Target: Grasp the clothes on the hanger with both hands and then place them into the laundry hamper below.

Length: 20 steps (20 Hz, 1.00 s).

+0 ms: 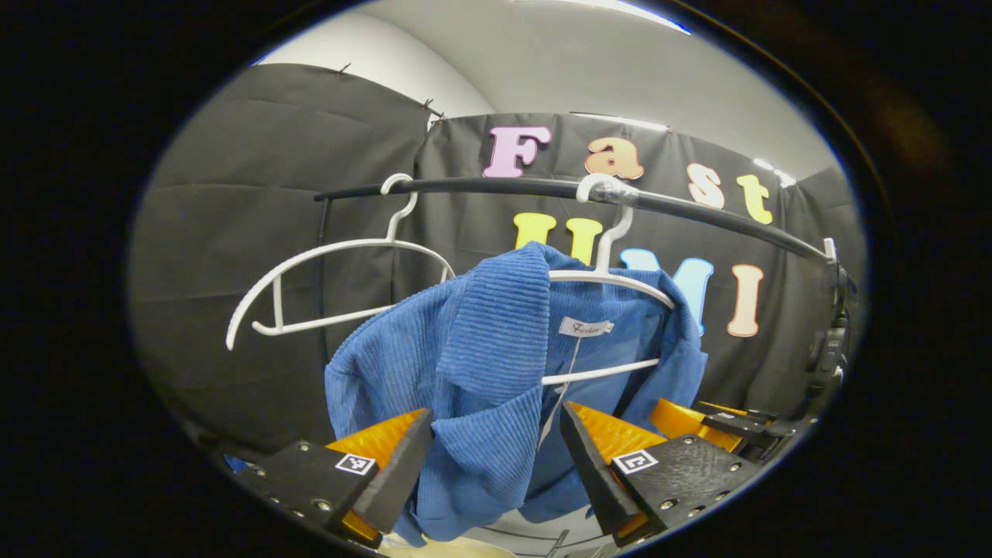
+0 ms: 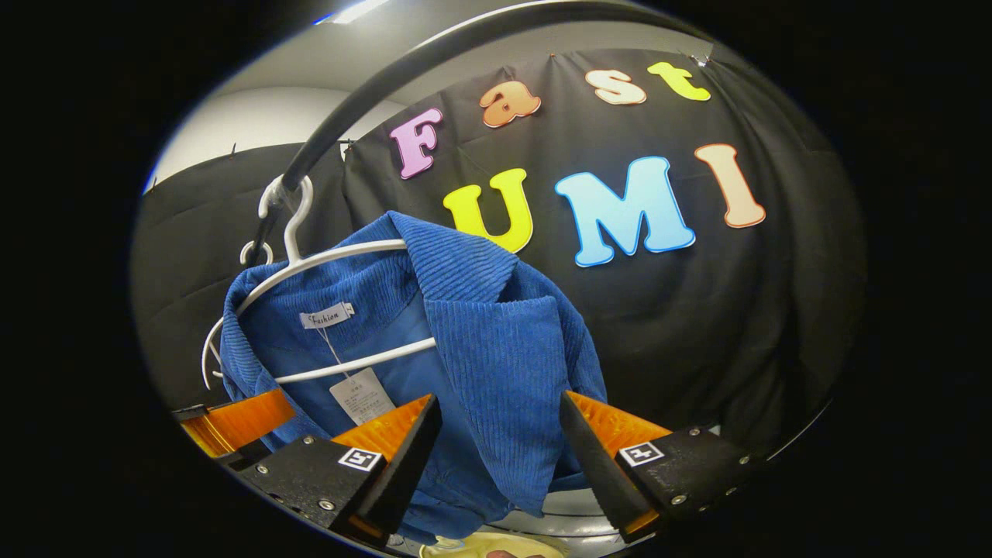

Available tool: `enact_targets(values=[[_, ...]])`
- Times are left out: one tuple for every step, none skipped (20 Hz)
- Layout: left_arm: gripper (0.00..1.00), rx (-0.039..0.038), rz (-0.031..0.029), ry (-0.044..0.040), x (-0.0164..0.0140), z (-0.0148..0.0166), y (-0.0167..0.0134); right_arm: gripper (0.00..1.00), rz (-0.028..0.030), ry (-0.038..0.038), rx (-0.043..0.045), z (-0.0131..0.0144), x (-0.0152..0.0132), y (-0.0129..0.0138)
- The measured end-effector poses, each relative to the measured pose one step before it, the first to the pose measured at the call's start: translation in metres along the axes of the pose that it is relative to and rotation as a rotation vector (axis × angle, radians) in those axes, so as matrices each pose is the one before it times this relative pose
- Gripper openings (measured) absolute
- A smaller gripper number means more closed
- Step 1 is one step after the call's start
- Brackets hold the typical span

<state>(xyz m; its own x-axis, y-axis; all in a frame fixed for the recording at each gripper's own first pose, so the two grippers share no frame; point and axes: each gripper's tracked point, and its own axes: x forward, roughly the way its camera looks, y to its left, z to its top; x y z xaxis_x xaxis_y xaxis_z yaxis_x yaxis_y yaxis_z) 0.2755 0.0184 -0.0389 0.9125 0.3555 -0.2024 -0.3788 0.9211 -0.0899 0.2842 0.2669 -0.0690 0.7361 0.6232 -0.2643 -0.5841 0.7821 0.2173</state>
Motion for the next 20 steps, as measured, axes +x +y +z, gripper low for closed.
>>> enact_targets(values=[[0.94,0.01059,0.02993,0.00871,0.00579,-0.00315,0.00142,0.95,0.01045,0.0046,-0.00923,-0.00186,0.00645,-0.00074],[0.93,0.00875,0.04135,0.01257,0.0055,-0.00354,0.00273,0.95,0.00137,0.00078,-0.02441,-0.00108,0.00525,-0.00159],[0.93,0.00486,0.03224,0.00447,0.00434,-0.00211,0.00097,0.95,-0.00922,0.00307,-0.03,-0.0029,0.00621,-0.00136],[0.94,0.00127,0.02013,-0.00721,0.00321,0.00092,-0.00058,0.95,-0.00482,0.00032,-0.02273,0.00068,0.00419,-0.00223],[0.94,0.00149,0.0187,-0.00673,0.00408,0.00067,0.00167,0.95,-0.00056,-0.00864,-0.01244,0.0016,0.00473,-0.00072],[0.94,0.00013,0.01523,-0.00373,0.00317,0.00104,0.00152,0.95,0.0038,-0.00931,0.00034,0.00279,0.00351,0.00044],[0.94,-0.00207,0.00975,-0.00205,0.00201,-0.00062,0.00096,0.95,0.0084,-0.00904,0.00706,0.00168,0.00184,0.00152],[0.95,-0.00165,0.00634,-0.00345,0.00163,0.00001,0.0003,0.95,0.01039,-0.00816,0.00879,0.0014,0.00219,0.00152],[0.94,0.00275,0.00711,-0.00369,0.00316,0.00003,0.00167,0.95,0.01041,-0.00672,0.00688,0.00173,0.00246,0.00083],[0.94,0.00866,0.01029,-0.00229,0.00172,0.00006,0.0017,0.94,0.01277,-0.00246,0.00428,-0.00033,0.00231,0.00026],[0.84,0.0077,0.01951,-0.00869,0.00051,-0.00014,0.00544,0.93,0.02038,0.00246,0.00312,-0.00046,0.0012,0.00279],[0.74,-0.00185,0.00768,-0.01181,0.00143,0.00036,0.00371,0.84,0.01048,0.00591,0.00169,-0.00206,0.00191,0.00109],[0.65,-0.00939,-0.01185,-0.00862,-0.00453,0.00004,-0.00153,0.78,0.00355,0.00505,-0.00056,-0.00273,-0.00011,-0.00103],[0.51,-0.00716,0.01067,-0.00342,-0.00129,-0.00137,0.00434,0.61,0.00514,0.00574,-0.00231,-0.00247,-0.00074,0.00171],[0.37,-0.00562,0.01637,-0.0004,0.00124,-0.00305,0.006,0.5,0.00462,0.00311,-0.00187,0.00031,-0.00118,-0.00017],[0.24,-0.01636,-0.02191,-0.00434,-0.00261,0.00041,-0.00121,0.31,-0.00684,-0.00264,0.00281,0.00045,-0.00089,-0.00134],[0.1,-0.02144,-0.05991,0.00149,-0.00324,0.0003,-0.00807,0.19,-0.00252,-0.01295,0.00708,0.00102,0.00063,-0.00069],[0.11,-0.01932,-0.04782,0.00403,-0.00102,-0.00103,-0.00529,0.08,0.01718,-0.00716,0.00929,0.00142,0.00176,0.00394],[0.11,-0.00966,-0.02138,0.00603,0.0005,-0.00207,0.0012,0.05,0.00436,0.00222,0.00975,-0.0006,-0.00089,0.00173],[0.1,-0.00997,-0.01725,0.0034,-0.00017,0.00029,0.00274,0.02,-0.00323,0.00061,0.00652,0.00154,-0.00061,-0.00102]])
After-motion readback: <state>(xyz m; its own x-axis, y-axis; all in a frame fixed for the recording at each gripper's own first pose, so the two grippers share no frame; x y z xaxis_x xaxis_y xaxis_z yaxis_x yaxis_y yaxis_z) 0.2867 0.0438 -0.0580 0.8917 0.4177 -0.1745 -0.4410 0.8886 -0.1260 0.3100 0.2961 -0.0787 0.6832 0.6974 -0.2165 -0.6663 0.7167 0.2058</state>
